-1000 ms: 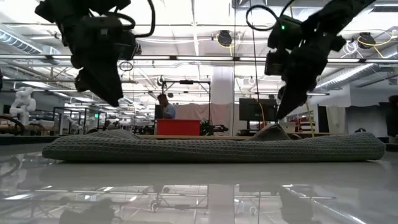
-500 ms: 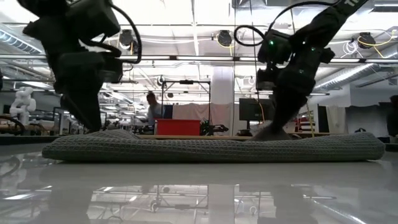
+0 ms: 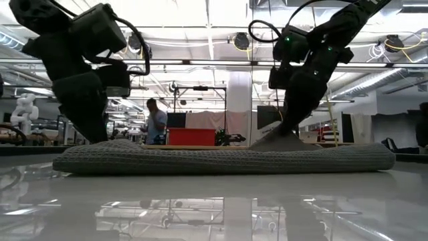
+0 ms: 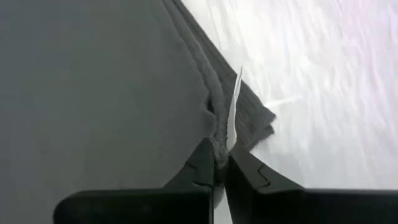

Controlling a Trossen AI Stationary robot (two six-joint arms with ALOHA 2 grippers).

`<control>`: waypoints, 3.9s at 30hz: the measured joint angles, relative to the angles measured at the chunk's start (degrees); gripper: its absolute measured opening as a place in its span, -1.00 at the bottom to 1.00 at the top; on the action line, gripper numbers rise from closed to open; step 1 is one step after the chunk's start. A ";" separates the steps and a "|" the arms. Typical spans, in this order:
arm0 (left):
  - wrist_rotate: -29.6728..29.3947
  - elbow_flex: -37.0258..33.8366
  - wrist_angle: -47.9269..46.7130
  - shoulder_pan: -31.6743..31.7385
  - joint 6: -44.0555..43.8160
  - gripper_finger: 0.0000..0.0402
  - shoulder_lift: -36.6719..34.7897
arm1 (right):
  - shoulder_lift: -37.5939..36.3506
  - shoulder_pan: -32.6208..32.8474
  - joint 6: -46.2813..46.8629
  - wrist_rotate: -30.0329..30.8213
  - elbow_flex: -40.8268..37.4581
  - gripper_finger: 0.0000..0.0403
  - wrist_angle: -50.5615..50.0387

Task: Roll towel
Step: Roll the gray towel

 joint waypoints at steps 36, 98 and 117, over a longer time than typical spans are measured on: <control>1.21 0.85 -4.92 4.89 -36.89 -0.22 -6.61 | -0.04 -1.77 -0.61 0.20 0.46 -0.95 4.44; 20.45 2.58 -3.07 13.33 -21.06 -0.82 -7.14 | -0.04 -1.77 1.54 -0.96 0.46 -0.95 7.02; 25.85 3.76 -12.02 12.86 -22.42 -0.99 -13.08 | -0.04 -1.91 3.40 -2.58 0.46 -0.95 9.78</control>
